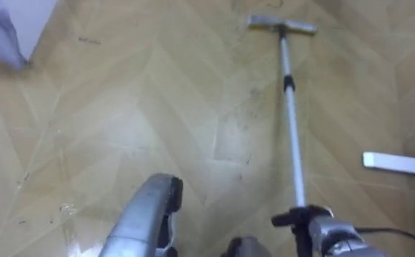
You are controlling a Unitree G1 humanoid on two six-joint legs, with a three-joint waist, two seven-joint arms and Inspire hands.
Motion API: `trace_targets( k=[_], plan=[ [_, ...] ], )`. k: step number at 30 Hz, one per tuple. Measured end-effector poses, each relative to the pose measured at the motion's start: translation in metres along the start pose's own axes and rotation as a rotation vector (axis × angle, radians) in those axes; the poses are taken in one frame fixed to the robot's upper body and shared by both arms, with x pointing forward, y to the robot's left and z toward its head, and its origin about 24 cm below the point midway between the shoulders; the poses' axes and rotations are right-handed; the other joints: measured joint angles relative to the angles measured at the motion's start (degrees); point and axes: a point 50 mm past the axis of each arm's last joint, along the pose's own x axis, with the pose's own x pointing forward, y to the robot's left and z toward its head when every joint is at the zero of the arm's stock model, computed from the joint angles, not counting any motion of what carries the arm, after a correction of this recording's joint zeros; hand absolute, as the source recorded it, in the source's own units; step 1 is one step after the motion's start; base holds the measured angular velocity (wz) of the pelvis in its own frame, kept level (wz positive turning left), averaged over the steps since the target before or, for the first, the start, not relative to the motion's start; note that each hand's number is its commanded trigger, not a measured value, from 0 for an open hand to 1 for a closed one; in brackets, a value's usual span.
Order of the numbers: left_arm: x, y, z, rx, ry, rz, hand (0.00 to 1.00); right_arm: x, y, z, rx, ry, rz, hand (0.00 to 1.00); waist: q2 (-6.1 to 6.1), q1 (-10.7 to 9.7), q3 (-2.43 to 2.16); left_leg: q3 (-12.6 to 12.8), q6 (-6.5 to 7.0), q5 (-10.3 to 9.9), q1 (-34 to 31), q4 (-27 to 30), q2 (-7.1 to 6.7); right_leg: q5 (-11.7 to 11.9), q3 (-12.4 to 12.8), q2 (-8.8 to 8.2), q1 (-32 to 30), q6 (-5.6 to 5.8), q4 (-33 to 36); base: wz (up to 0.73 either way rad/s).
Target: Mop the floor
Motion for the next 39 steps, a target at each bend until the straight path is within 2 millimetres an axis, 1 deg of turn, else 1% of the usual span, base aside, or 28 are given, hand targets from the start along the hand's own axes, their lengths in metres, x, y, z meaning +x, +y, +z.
trace_targets(
  k=[2, 3, 4, 5, 6, 7, 9, 11, 13, 15, 16, 19, 21, 23, 24, 25, 26, 27, 28, 29, 30, 31, 33, 34, 35, 36, 37, 39],
  plan=[
    [0.0, 0.001, 0.0, 0.024, 0.001, -0.019, 0.0, 0.0, -0.015, -0.009, 0.029, 0.015, -0.015, 1.0, 2.54, -0.11, -0.7, -0.08, 0.04, -0.4, 8.1, -26.78, 0.18, -1.89, -1.94, 0.03, 1.06, 1.26, -0.02, 0.28],
    [0.0, 0.001, 0.0, 0.035, 0.001, -0.027, 0.0, 0.0, -0.019, -0.013, 0.031, 0.022, -0.022, 1.0, 2.69, -0.1, -0.78, 0.16, 0.54, -2.58, 9.78, -31.53, 0.51, -2.43, -2.45, -0.01, 1.19, 1.56, 0.01, 0.28],
    [0.001, 0.005, 0.006, 0.054, -0.009, -0.03, 0.0, 0.0, -0.026, -0.031, 0.036, 0.06, -0.039, 1.0, 3.83, -0.46, -1.3, 1.76, 1.96, -8.16, 11.38, -34.28, 0.52, -3.26, -2.88, -0.77, 1.28, 2.5, -0.15, 0.39],
    [0.001, 0.007, 0.011, 0.055, -0.01, -0.031, 0.0, -0.001, -0.036, -0.05, 0.048, 0.108, -0.063, 1.0, 4.32, -1.22, -1.32, 3.15, 4.61, -10.13, 11.59, -34.48, -0.23, -3.51, -3.2, -2.16, 1.61, 3.88, -0.3, 0.47],
    [0.001, 0.007, 0.014, 0.051, -0.011, -0.029, 0.0, -0.001, -0.04, -0.061, 0.049, 0.135, -0.074, 1.0, 4.61, -1.77, -1.4, 3.39, 5.56, -10.76, 11.8, -34.47, -1.01, -3.49, -2.62, -2.61, 1.68, 4.33, 0.4, 0.57],
    [0.001, 0.008, 0.019, 0.043, -0.019, -0.026, 0.0, -0.005, -0.05, -0.089, 0.046, 0.212, -0.104, 1.0, 5.2, -2.7, -1.58, 3.64, 7.12, -12.18, 12.73, -34.13, -3.33, -1.34, -0.23, -3.71, 0.51, 5.37, 5.02, 0.58],
    [0.001, 0.006, 0.022, 0.038, -0.034, -0.015, 0.0, -0.018, -0.066, -0.145, 0.009, 0.381, -0.174, 1.0, 7.63, -3.75, -2.86, 3.74, 9.58, -16.03, 15.46, -32.56, -5.16, 10.64, 6.61, -2.44, -4.44, 6.55, 16.24, 0.34],
    [0.0, 0.007, 0.025, 0.038, -0.046, 0.001, 0.0, -0.025, -0.066, -0.172, -0.001, 0.451, -0.196, 1.0, 9.41, -4.62, -3.02, 3.25, 10.12, -18.19, 17.5, -32.47, -5.39, 14.11, 8.22, -0.86, -7.27, 6.62, 19.54, -0.09],
    [0.0, 0.008, 0.029, 0.037, -0.065, 0.016, 0.0, -0.027, -0.057, -0.185, -0.006, 0.483, -0.193, 1.0, 10.92, -6.13, -2.88, 2.46, 10.54, -19.62, 18.22, -32.53, -5.43, 13.73, 8.76, 1.02, -12.0, 6.87, 20.06, -0.03],
    [-0.001, 0.008, 0.033, 0.038, -0.081, 0.018, 0.0, -0.028, -0.042, -0.196, 0.0, 0.508, -0.176, 1.0, 10.94, -7.32, -2.71, 2.34, 10.5, -20.36, 19.27, -33.67, -5.68, 13.24, 9.09, 2.8, -16.12, 7.46, 15.2, 0.0],
    [-0.001, 0.004, 0.033, 0.037, -0.081, 0.008, 0.0, -0.029, -0.035, -0.2, 0.008, 0.518, -0.168, 1.0, 10.82, -7.78, -2.63, 2.29, 10.4, -20.57, 20.31, -35.05, -5.84, 13.19, 8.89, 3.58, -17.37, 7.54, 8.18, -0.07],
    [-0.001, -0.004, 0.023, 0.061, -0.055, -0.008, 0.0, -0.03, -0.028, -0.204, 0.013, 0.53, -0.157, 1.0, 10.16, -7.73, -2.48, 1.97, 9.58, -22.08, 24.6, -38.21, -6.12, 15.09, 6.66, 3.98, -16.67, 5.4, -11.18, -0.03],
    [-0.001, -0.002, 0.006, 0.067, 0.018, -0.002, 0.0, -0.029, -0.029, -0.201, 0.009, 0.548, -0.157, 1.0, 9.43, -7.54, -2.69, 0.5, 8.21, -24.75, 29.44, -39.02, -5.98, 17.81, 3.79, 3.59, -13.71, 3.64, -13.67, 0.12],
    [-0.001, 0.001, 0.003, 0.07, 0.044, 0.007, 0.0, -0.025, -0.033, -0.186, 0.014, 0.538, -0.165, 1.0, 8.69, -6.57, -2.5, 0.52, 6.65, -25.81, 31.2, -36.55, -5.17, 16.07, 1.22, 2.41, -11.48, 2.66, -11.75, 0.11],
    [-0.001, 0.004, 0.007, 0.069, 0.034, 0.019, 0.0, -0.02, -0.036, -0.167, 0.011, 0.503, -0.172, 1.0, 8.09, -5.62, -2.22, 1.98, 3.37, -23.42, 28.25, -28.08, -3.4, 14.18, 0.51, 2.55, -10.99, 1.92, -9.5, -0.03],
    [-0.001, 0.007, 0.008, 0.068, 0.028, 0.027, 0.0, -0.017, -0.038, -0.156, 0.003, 0.482, -0.176, 1.0, 7.34, -4.87, -2.14, 2.59, 1.96, -20.74, 26.1, -22.92, -2.18, 13.26, 0.72, 2.9, -10.97, 1.18, -7.95, -0.31],
    [0.0, 0.01, 0.007, 0.039, 0.029, 0.038, 0.0, -0.012, -0.04, -0.131, -0.01, 0.426, -0.18, 1.0, 5.73, -3.16, -2.02, 3.26, 0.37, -12.53, 21.54, -12.76, -0.23, 10.87, 1.39, 3.56, -10.79, 0.12, -4.97, -0.5],
    [0.0, 0.014, 0.007, 0.006, 0.03, 0.04, 0.0, -0.006, -0.039, -0.098, -0.012, 0.343, -0.173, 1.0, 3.69, -1.86, -1.59, 3.34, 0.25, -1.67, 17.29, -5.73, 0.23, 8.58, 2.67, 4.22, -10.57, -0.42, -2.6, -0.51],
    [0.0, 0.014, 0.007, -0.007, 0.025, 0.039, 0.0, -0.005, -0.04, -0.083, -0.01, 0.302, -0.168, 1.0, 3.06, -1.24, -1.57, 3.09, 0.21, 3.24, 15.04, -2.98, 0.07, 7.63, 2.98, 4.34, -10.52, -0.76, -1.67, -0.31],
    [0.0, 0.014, 0.011, -0.019, 0.002, 0.035, 0.0, -0.004, -0.044, -0.053, 0.003, 0.218, -0.163, 1.0, 2.73, -0.21, -1.57, 1.99, 0.0, 4.98, 9.78, 1.65, 0.38, 6.09, 3.12, 5.07, -10.43, -0.88, -0.14, -0.2],
    [-0.001, 0.014, 0.012, -0.021, -0.009, 0.034, 0.0, -0.004, -0.046, -0.042, 0.009, 0.186, -0.164, 1.0, 2.47, 0.35, -1.24, 2.07, 0.6, 3.99, 7.32, 3.98, 1.12, 5.33, 3.31, 5.6, -10.26, -0.8, 0.64, -0.36],
    [-0.001, 0.015, 0.009, -0.025, -0.016, 0.032, 0.0, -0.004, -0.044, -0.019, 0.017, 0.108, -0.149, 1.0, 1.76, 2.31, -0.73, 2.39, 0.94, 0.95, 3.61, 4.38, 2.5, 3.48, 3.88, 6.39, -9.22, -1.08, 1.76, -0.35],
    [-0.002, 0.013, -0.002, -0.019, -0.002, 0.011, 0.0, -0.004, -0.039, -0.008, 0.043, 0.074, -0.118, 1.0, 1.63, 3.48, -0.34, 2.64, 0.55, -4.57, 3.58, -11.81, 2.75, -0.1, 3.94, 6.77, -4.01, 0.15, 0.96, 0.01],
    [-0.003, 0.013, -0.005, -0.018, 0.001, 0.001, 0.0, -0.004, -0.039, -0.01, 0.048, 0.079, -0.111, 1.0, 1.86, 3.48, -0.32, 2.76, 0.23, -5.06, 4.87, -18.52, 2.76, -0.99, 3.88, 6.77, -2.51, 0.55, 0.45, 0.2],
    [-0.003, 0.012, -0.01, -0.02, 0.013, -0.019, 0.0, -0.003, -0.039, -0.018, 0.061, 0.097, -0.106, 1.0, 2.76, 3.44, -0.44, 2.29, 0.13, -5.04, 7.8, -31.26, 2.86, -2.64, 3.31, 6.71, 0.63, 0.95, -0.78, 0.09],
    [-0.003, 0.012, -0.012, -0.022, 0.022, -0.027, 0.0, -0.003, -0.041, -0.024, 0.062, 0.11, -0.105, 1.0, 3.31, 3.25, -0.35, 2.37, 2.28, -6.08, 8.8, -35.29, 2.97, -3.51, 2.88, 6.45, 2.41, 1.39, -1.48, 0.36],
    [-0.002, 0.013, -0.01, -0.03, 0.023, -0.034, 0.0, -0.003, -0.044, -0.047, 0.08, 0.157, -0.106, 1.0, 3.41, 2.47, -0.71, 4.11, 5.56, -7.74, 10.29, -35.36, 2.17, -4.91, 2.25, 5.02, 5.06, 2.83, -3.09, 0.69],
    [-0.002, 0.011, -0.001, -0.033, 0.007, -0.053, 0.0, -0.006, -0.053, -0.084, 0.101, 0.244, -0.127, 1.0, 4.37, 1.58, -1.02, 4.36, 7.44, -10.58, 12.49, -35.04, -0.94, -4.49, 3.0, 3.09, 7.22, 4.64, -2.2, 0.71]
  ],
)
